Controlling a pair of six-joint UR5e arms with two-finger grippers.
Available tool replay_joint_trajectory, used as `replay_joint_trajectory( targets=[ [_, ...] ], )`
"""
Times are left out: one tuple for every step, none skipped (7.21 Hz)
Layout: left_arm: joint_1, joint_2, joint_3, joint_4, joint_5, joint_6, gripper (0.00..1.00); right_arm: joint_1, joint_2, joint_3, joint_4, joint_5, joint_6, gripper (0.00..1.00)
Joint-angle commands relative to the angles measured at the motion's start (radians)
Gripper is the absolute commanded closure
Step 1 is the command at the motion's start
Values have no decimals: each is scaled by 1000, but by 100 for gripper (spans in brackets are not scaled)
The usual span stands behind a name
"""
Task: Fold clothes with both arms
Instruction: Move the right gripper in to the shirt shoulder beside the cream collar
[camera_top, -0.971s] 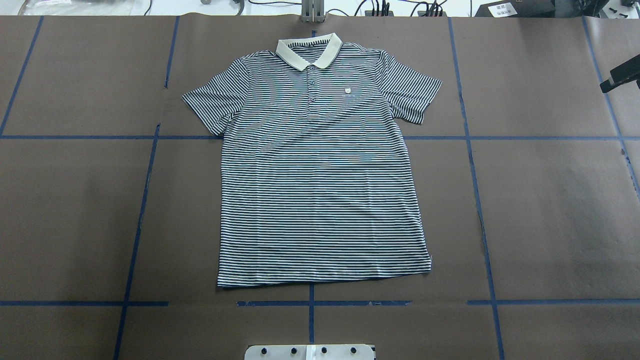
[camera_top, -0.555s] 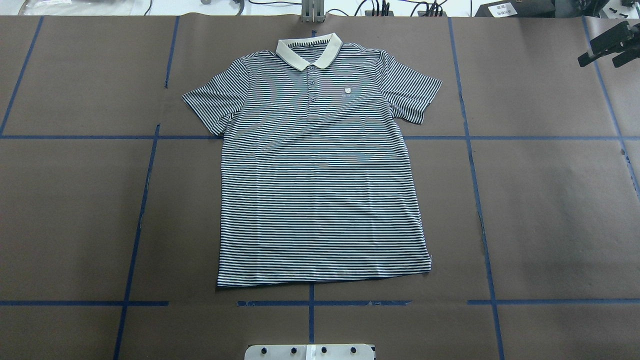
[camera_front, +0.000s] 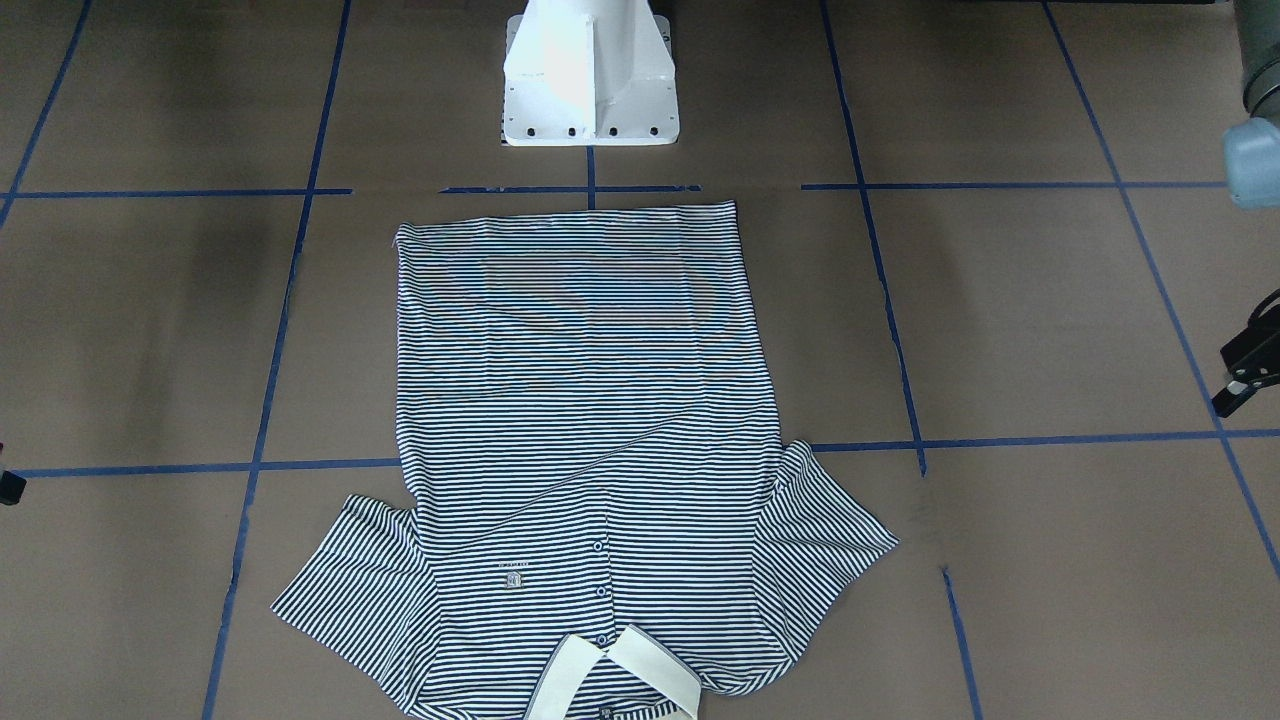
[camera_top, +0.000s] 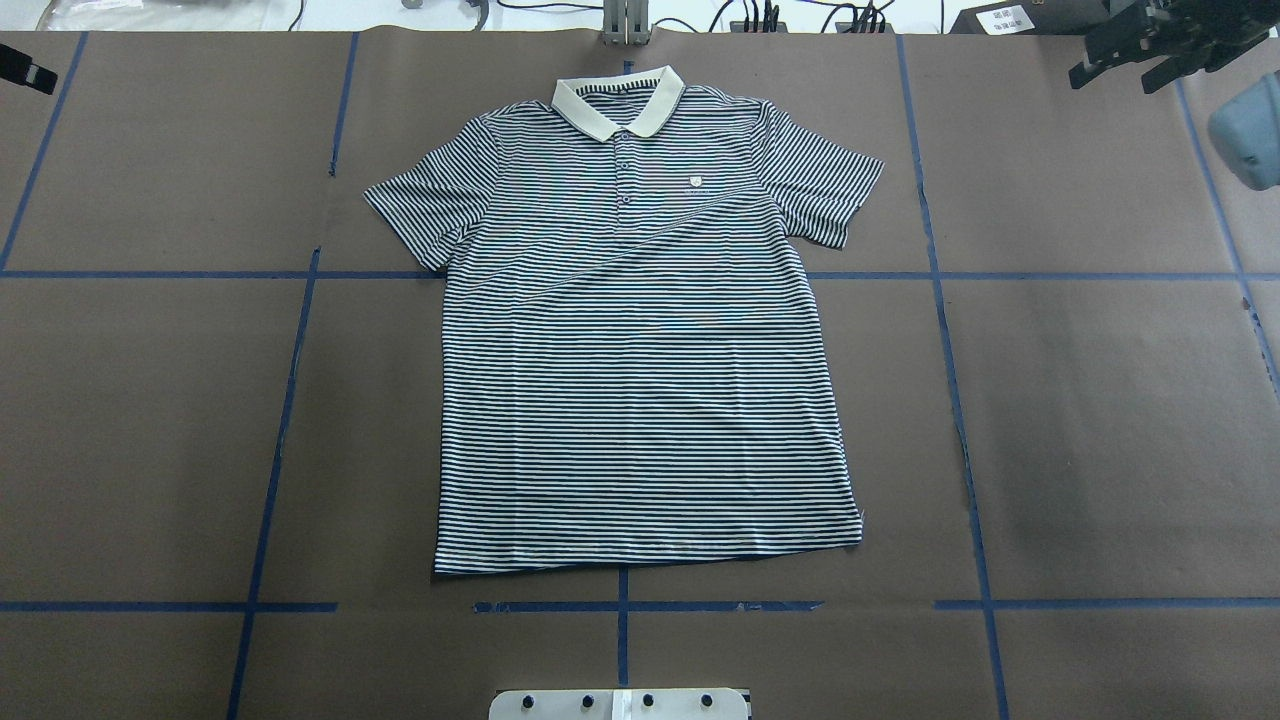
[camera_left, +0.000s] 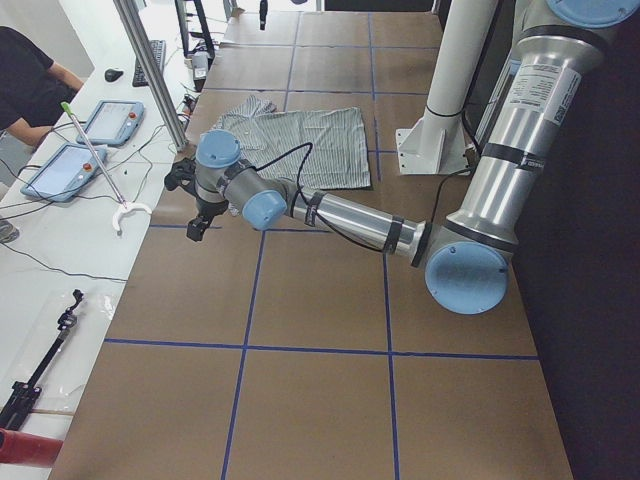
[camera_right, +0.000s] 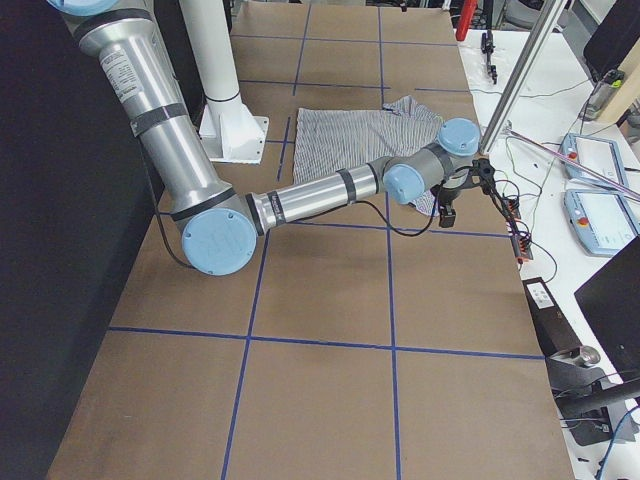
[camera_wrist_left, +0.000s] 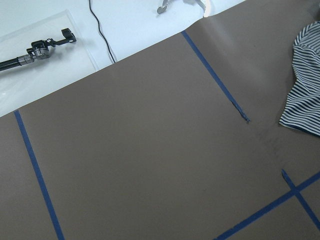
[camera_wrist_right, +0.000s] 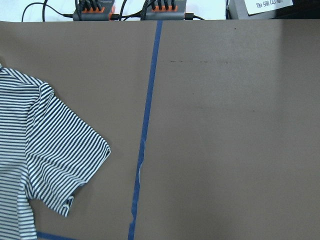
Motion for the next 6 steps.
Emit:
replay_joint_trajectory(
  targets=[
    [103, -68, -1, -27, 76, -265, 0, -113, 69, -189, 271, -146, 286, 0],
    [144, -70, 8, -120, 128, -291, 0, -171, 113, -229, 290, -214, 379, 0],
    [171, -73, 48, -203, 145, -381, 0, -239, 164, -254, 293, -274, 428, 0],
    [174, -85, 59, -231, 145, -415, 0, -299, 184, -260, 295, -341, 479, 0],
    [183, -96, 65, -236, 145, -429, 0, -331, 186, -286, 322, -410, 479, 0],
    [188, -102, 67, -236, 145, -451, 0, -336, 195, -353, 400, -425, 481, 0]
  ],
)
